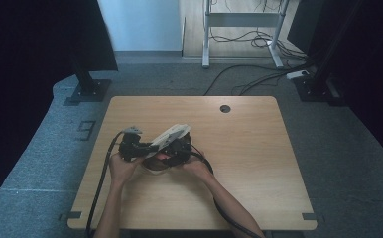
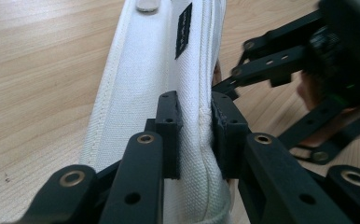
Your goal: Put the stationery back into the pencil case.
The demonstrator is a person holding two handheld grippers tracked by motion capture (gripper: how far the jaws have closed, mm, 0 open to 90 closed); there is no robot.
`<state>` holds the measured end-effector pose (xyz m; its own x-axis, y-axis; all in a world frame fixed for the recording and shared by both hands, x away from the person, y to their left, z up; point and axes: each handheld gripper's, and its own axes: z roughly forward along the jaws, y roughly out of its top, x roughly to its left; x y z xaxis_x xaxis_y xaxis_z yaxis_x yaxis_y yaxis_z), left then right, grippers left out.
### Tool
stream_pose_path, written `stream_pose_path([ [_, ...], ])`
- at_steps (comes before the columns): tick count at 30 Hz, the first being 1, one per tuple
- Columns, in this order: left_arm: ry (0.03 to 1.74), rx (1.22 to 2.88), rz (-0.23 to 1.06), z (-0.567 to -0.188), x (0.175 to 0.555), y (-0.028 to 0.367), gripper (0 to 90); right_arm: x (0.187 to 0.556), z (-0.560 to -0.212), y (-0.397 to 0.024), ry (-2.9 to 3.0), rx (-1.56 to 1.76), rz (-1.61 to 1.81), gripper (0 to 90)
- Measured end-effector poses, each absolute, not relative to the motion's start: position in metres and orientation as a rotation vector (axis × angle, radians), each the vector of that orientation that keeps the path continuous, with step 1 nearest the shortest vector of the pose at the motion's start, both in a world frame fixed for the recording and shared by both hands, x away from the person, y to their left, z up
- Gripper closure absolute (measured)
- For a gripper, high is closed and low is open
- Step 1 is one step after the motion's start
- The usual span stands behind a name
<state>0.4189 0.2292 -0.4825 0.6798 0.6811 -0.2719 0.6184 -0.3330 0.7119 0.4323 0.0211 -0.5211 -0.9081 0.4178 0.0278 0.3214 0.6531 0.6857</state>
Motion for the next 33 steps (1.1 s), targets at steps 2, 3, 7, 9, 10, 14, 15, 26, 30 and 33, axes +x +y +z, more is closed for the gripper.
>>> stream_pose_path([
  [2, 1.002, 2.045, 0.093, -0.483, 0.419, 0.229, 75.2, 0.429, -0.518, 0.016, 2.732, 0.612, 1.099, 49.1],
  [3, 1.001, 2.045, 0.092, -0.483, 0.419, 0.229, 75.1, 0.427, -0.516, 0.014, 2.726, 0.611, 1.096, 49.0],
  [7, 1.002, 2.047, 0.090, -0.483, 0.419, 0.229, 75.1, 0.419, -0.513, 0.001, 2.716, 0.628, 1.096, 50.3],
  [9, 1.002, 2.048, 0.090, -0.483, 0.419, 0.229, 75.1, 0.416, -0.513, -0.004, 2.714, 0.641, 1.096, 51.0],
  [10, 1.001, 2.050, 0.090, -0.483, 0.419, 0.229, 75.0, 0.415, -0.513, -0.007, 2.713, 0.650, 1.100, 51.9],
  [14, 0.997, 2.051, 0.088, -0.483, 0.419, 0.229, 74.9, 0.408, -0.514, -0.019, 2.706, 0.684, 1.106, 57.5],
  [15, 1.001, 2.050, 0.086, -0.483, 0.419, 0.229, 74.9, 0.407, -0.514, -0.022, 2.700, 0.689, 1.106, 59.0],
  [26, 1.002, 2.047, 0.089, -0.483, 0.419, 0.229, 74.9, 0.391, -0.525, -0.032, 2.737, 0.689, 1.123, 75.6],
  [30, 1.001, 2.048, 0.088, -0.483, 0.419, 0.229, 74.8, 0.393, -0.530, -0.028, 2.735, 0.694, 1.104, 76.4],
  [33, 1.002, 2.048, 0.089, -0.483, 0.419, 0.229, 74.9, 0.397, -0.532, -0.028, 2.721, 0.713, 1.103, 76.4],
])
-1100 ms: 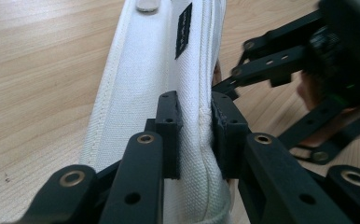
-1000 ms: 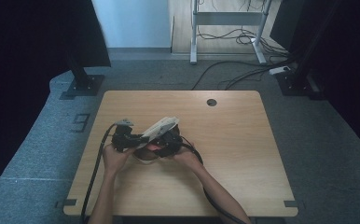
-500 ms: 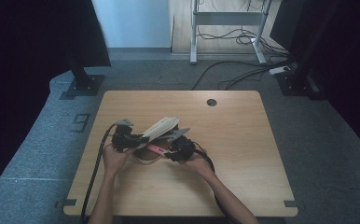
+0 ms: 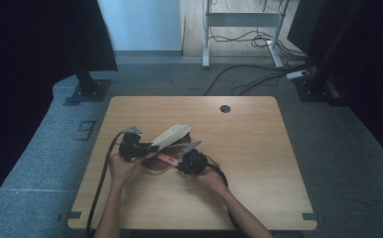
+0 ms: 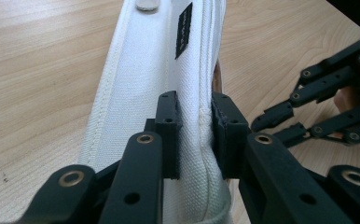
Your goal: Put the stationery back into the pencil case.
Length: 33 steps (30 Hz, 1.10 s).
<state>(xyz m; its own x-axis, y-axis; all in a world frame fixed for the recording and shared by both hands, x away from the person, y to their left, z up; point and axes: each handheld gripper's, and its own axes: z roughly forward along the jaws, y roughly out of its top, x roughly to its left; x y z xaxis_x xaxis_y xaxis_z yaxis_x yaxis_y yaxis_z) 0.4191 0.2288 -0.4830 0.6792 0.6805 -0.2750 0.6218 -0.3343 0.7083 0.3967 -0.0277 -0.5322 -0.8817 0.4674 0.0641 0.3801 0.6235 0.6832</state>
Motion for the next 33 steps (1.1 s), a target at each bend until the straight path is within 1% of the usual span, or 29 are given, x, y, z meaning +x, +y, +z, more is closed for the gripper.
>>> stream_pose_path([
  [24, 0.998, 2.054, 0.083, -0.484, 0.419, 0.228, 74.6, 0.425, -0.534, -0.009, 2.632, 0.777, 1.083, 75.2],
  [33, 0.999, 2.058, 0.073, -0.486, 0.419, 0.227, 72.6, 0.430, -0.536, -0.008, 2.621, 0.779, 1.105, 74.1],
])
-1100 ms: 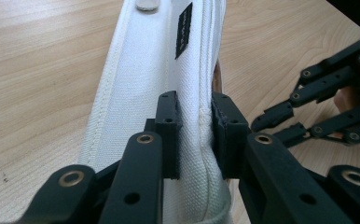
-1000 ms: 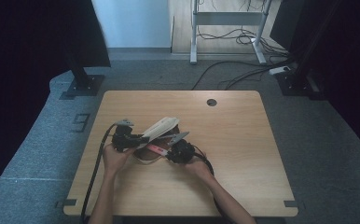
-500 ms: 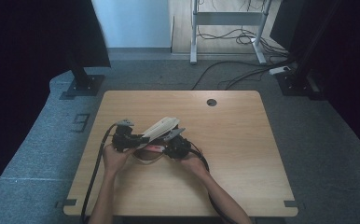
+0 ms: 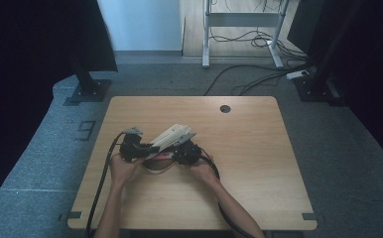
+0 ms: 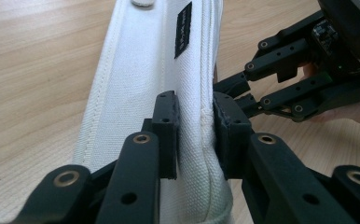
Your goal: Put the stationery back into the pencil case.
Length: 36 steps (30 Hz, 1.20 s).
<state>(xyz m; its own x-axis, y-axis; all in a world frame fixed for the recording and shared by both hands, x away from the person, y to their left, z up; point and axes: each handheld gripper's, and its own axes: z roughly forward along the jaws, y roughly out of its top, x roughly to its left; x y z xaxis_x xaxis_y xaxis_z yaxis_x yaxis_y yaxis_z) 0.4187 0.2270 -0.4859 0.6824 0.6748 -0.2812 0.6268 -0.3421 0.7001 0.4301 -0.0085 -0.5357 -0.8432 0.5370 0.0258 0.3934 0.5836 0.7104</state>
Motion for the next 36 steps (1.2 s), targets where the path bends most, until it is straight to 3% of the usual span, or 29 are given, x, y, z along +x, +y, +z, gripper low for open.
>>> stream_pose_path([
  [10, 0.991, 2.077, 0.028, -0.493, 0.416, 0.221, 65.5, 0.431, -0.537, -0.010, 2.612, 0.792, 1.123, 71.7],
  [22, 0.936, 2.090, -0.006, -0.503, 0.411, 0.219, 55.3, 0.429, -0.530, -0.020, 2.600, 0.797, 1.125, 60.4],
  [36, 0.844, 2.176, 0.108, -0.515, 0.406, 0.211, 45.0, 0.427, -0.521, -0.043, 2.570, 0.823, 1.147, 51.9],
])
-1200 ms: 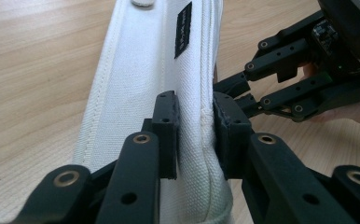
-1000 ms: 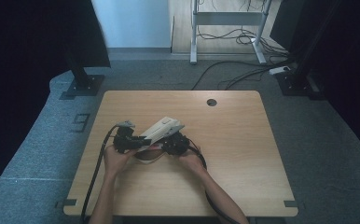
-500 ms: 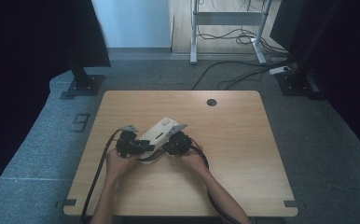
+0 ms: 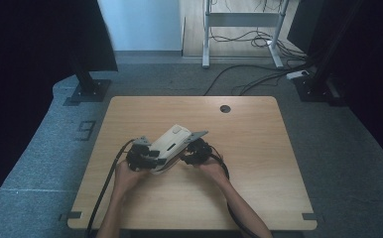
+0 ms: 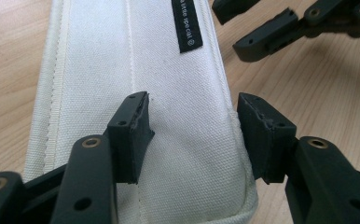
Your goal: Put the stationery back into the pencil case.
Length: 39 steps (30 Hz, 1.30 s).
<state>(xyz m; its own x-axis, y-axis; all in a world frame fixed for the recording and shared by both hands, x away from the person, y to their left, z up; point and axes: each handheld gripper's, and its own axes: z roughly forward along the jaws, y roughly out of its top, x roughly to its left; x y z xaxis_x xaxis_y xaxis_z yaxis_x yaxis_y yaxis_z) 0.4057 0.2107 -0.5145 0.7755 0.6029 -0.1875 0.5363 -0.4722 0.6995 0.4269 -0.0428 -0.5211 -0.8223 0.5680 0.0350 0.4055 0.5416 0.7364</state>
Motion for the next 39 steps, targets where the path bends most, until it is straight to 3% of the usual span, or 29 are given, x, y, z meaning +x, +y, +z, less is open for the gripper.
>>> stream_pose_path([
  [6, 0.830, 2.164, 0.108, -0.517, 0.405, 0.212, 43.2, 0.426, -0.517, -0.048, 2.555, 0.821, 1.147, 48.1],
  [15, 0.792, 2.160, 0.103, -0.516, 0.404, 0.209, 31.2, 0.428, -0.519, -0.057, 2.543, 0.857, 1.121, 39.8],
  [34, 0.802, 2.145, 0.168, -0.491, 0.390, 0.211, 18.4, 0.411, -0.501, -0.084, 2.516, 0.840, 1.131, 26.7],
  [39, 0.800, 2.161, 0.183, -0.487, 0.385, 0.212, 15.7, 0.405, -0.499, -0.095, 2.513, 0.856, 1.138, 19.7],
])
